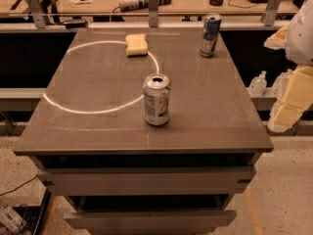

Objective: Move 7up can near sponge

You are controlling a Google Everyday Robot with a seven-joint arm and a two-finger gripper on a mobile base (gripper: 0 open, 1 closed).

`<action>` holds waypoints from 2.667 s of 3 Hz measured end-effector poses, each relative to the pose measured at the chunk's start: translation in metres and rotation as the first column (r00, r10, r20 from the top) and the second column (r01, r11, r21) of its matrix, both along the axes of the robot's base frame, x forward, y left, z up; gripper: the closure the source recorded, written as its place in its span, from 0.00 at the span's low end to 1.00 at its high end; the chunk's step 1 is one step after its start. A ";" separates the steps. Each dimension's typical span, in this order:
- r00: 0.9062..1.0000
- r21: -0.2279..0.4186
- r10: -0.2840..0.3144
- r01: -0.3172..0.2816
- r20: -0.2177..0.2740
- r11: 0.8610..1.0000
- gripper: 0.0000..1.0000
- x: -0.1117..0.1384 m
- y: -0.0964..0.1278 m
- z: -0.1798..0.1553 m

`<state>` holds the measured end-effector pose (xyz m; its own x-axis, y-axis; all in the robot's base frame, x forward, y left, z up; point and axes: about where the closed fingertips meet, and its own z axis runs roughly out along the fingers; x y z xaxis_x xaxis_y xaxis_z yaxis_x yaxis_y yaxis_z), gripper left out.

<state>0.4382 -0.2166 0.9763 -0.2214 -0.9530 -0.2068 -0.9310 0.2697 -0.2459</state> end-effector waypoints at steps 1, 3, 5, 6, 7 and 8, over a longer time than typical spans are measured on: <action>1.000 0.000 0.000 0.000 0.000 1.000 0.00 0.000 0.000 0.000; 0.997 0.234 -0.048 0.033 0.056 0.972 0.00 0.009 0.040 0.008; 0.998 0.435 -0.047 0.028 0.033 0.900 0.00 0.035 0.113 -0.005; 0.999 0.467 -0.027 0.004 0.041 0.884 0.00 0.049 0.148 -0.018; 0.999 0.495 -0.017 -0.003 0.037 0.869 0.00 0.060 0.172 -0.030; 0.999 0.521 -0.005 -0.015 0.036 0.853 0.00 0.062 0.192 -0.042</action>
Offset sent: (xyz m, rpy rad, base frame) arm -0.0002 0.0362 0.0115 0.2757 -0.0664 -0.0420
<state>0.5002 -0.0249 0.9348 -0.2004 -0.7043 -0.6810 -0.9263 0.3625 -0.1025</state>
